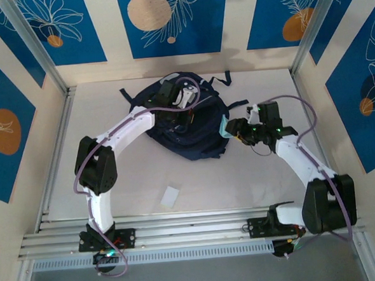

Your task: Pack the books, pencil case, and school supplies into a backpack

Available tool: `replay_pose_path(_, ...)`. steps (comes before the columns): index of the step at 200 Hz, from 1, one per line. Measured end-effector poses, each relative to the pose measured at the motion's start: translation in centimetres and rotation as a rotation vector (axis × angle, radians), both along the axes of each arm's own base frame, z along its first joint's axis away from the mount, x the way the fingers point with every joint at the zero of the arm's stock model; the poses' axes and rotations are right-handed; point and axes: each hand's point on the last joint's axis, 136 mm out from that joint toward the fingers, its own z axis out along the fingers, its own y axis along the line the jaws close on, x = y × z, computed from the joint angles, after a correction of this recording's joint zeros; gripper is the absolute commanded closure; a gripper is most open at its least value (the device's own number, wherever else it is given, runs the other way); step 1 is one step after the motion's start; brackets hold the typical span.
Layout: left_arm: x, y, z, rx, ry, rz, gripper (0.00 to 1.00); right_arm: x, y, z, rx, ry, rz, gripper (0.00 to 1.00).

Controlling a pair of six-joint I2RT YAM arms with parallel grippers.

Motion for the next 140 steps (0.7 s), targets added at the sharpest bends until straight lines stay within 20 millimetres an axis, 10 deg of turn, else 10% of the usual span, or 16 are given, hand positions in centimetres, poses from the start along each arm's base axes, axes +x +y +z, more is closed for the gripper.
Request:
replay_pose_path(94, -0.2, -0.1, 0.4, -0.042, 0.039, 0.016, 1.00, 7.6, 6.5, -3.5, 0.000, 0.046, 0.054, 0.48)
replay_pose_path(140, -0.1, -0.3, 0.6, -0.061, 0.047, 0.032, 1.00, 7.7, 7.4, -3.8, -0.024, 0.062, 0.036, 0.16)
